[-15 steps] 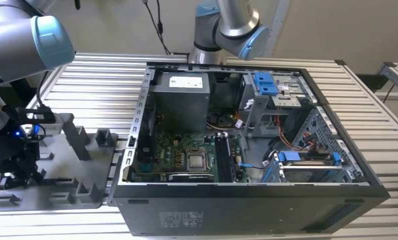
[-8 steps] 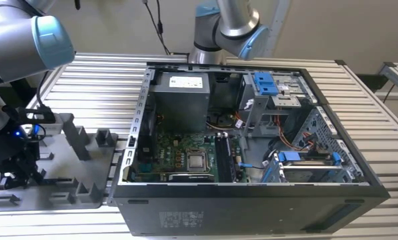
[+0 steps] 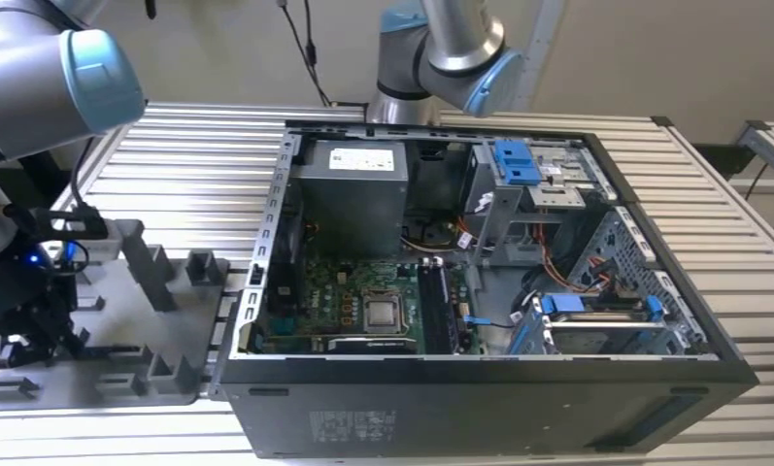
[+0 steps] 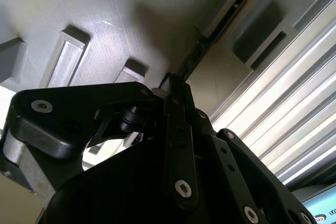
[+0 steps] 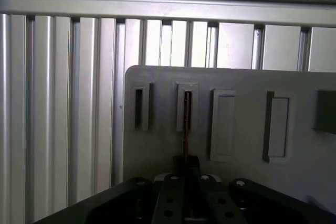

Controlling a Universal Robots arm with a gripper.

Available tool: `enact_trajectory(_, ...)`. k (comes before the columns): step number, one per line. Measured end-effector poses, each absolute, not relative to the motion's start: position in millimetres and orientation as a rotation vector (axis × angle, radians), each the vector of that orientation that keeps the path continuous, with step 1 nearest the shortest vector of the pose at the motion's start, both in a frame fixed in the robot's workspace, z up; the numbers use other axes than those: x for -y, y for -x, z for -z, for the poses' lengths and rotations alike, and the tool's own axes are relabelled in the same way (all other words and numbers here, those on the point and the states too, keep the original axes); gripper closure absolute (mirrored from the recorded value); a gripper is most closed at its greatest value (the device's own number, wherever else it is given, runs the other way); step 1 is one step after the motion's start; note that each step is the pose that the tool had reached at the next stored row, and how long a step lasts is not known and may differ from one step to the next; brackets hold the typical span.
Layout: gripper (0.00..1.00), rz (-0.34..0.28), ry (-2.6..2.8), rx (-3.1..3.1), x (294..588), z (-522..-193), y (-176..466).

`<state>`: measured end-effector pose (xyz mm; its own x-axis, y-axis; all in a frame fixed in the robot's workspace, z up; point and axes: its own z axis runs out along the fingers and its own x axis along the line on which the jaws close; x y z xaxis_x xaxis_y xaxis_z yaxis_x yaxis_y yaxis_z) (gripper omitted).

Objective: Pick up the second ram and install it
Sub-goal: 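Pick up the second ram and move it above second insertion slot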

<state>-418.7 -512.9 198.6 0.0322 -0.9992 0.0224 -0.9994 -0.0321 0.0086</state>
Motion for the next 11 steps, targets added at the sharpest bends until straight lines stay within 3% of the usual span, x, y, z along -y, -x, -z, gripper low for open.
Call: enact_trajectory(11, 0.86, -0.016, -2.241, 2.17, 513.0, -206.3, 418.8)
